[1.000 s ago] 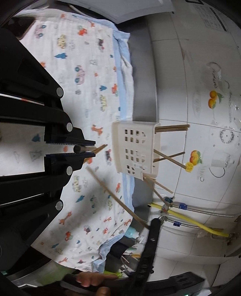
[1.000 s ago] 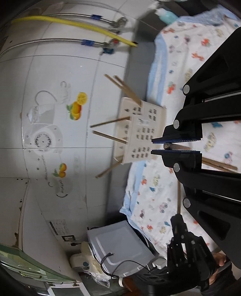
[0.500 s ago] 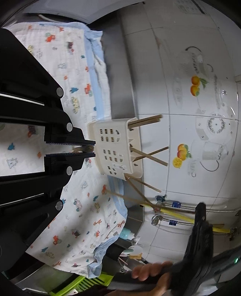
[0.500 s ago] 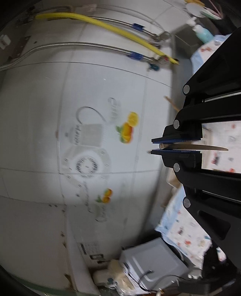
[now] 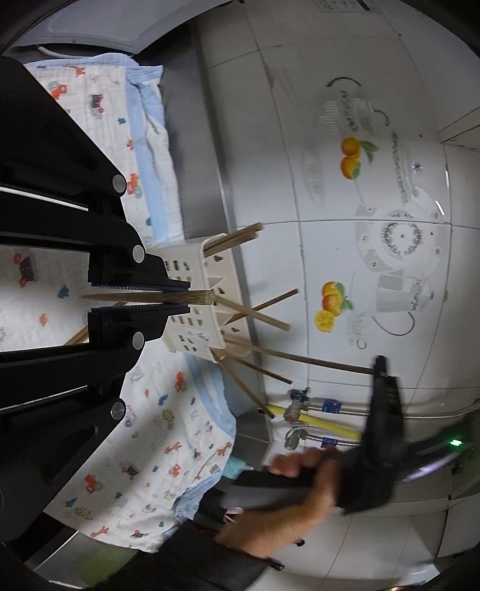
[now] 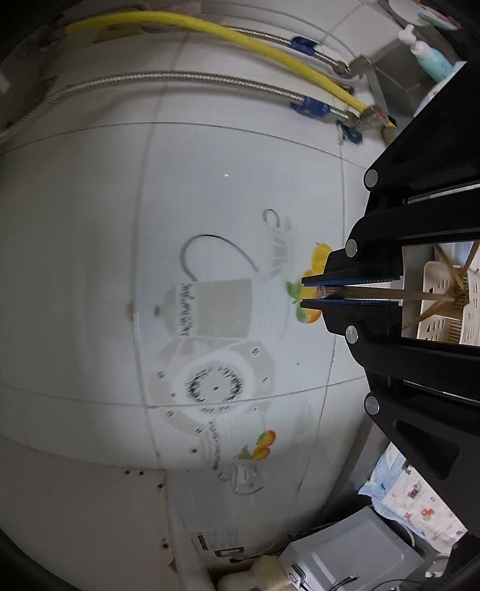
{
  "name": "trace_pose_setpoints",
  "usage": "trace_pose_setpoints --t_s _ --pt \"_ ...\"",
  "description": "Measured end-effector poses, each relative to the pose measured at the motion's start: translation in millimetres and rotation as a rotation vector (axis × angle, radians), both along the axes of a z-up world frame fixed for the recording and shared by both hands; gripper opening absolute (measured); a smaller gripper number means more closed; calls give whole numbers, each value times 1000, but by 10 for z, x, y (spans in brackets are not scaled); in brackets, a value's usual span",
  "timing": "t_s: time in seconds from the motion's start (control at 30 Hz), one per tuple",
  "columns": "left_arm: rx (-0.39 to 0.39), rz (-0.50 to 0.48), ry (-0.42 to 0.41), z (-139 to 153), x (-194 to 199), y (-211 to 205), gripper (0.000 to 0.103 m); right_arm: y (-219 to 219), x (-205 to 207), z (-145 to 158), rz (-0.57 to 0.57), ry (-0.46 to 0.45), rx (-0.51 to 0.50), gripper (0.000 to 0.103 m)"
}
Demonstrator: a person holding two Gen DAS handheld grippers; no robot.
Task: Organize utensils
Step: 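Drop the chopstick into the holder and open the right gripper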
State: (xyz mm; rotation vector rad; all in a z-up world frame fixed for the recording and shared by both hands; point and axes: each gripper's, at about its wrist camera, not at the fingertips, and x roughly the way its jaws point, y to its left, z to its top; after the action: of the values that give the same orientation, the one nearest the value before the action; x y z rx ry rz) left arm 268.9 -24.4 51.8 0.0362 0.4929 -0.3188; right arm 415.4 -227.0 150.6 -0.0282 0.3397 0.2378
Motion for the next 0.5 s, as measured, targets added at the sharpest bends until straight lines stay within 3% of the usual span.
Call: trace_pose_setpoints --t_s 0.27,0.5 --pt "11 -3 -82 356 123 -93 5 -19 166 -395 13 76 3 6" --pt "28 6 -171 723 232 -222 5 -66 142 -503 18 88 5 7"
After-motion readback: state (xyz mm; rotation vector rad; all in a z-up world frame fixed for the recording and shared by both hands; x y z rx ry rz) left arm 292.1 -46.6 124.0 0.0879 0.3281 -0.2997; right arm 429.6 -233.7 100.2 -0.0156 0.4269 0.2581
